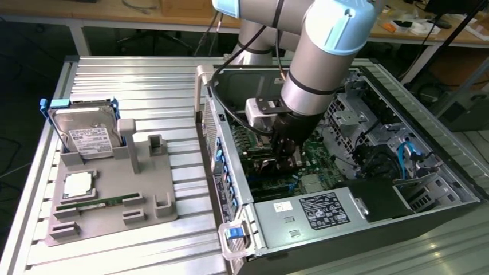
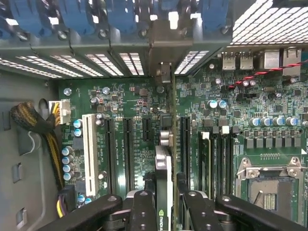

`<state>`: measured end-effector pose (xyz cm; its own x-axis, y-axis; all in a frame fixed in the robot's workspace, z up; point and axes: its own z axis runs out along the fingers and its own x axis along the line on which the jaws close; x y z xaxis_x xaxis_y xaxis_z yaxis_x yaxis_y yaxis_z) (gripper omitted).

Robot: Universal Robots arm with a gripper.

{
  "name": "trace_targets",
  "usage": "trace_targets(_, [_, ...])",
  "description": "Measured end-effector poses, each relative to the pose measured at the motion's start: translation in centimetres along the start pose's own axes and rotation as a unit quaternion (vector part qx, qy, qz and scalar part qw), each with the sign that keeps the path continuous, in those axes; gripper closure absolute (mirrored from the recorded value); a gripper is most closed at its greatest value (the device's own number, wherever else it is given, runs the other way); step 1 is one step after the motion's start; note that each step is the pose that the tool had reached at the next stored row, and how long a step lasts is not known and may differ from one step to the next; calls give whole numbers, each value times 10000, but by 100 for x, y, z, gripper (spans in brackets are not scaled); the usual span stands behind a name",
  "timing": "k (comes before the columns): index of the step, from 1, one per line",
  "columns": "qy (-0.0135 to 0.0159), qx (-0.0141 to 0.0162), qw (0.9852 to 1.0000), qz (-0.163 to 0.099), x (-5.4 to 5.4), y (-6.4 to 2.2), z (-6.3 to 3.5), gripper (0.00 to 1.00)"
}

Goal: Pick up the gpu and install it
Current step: 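Insert the gpu into the slot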

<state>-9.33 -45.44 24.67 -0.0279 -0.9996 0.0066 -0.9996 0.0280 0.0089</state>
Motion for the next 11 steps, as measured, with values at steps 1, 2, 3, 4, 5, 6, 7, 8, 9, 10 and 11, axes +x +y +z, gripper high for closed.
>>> trace_targets(1, [1,0,10000,0,0,1,7,73])
trace_targets(2, [0,0,10000,1,0,1,10,73])
trace_targets(3, [0,0,10000,1,0,1,10,73])
trace_targets(4, [-1,1,10000,1,0,1,12,73])
trace_targets(5, [-2,1,10000,1,0,1,12,73])
trace_targets(6, [-2,1,10000,1,-1,1,12,73])
trace_targets(7, [-2,1,10000,1,-1,1,12,73])
trace_targets(8, [-2,1,10000,1,0,1,12,73])
trace_targets(9, [-9,4,10000,2,-2,0,17,73])
trace_targets(10, [-9,4,10000,2,-2,0,19,72])
trace_targets(11, [-8,4,10000,1,-2,1,18,72])
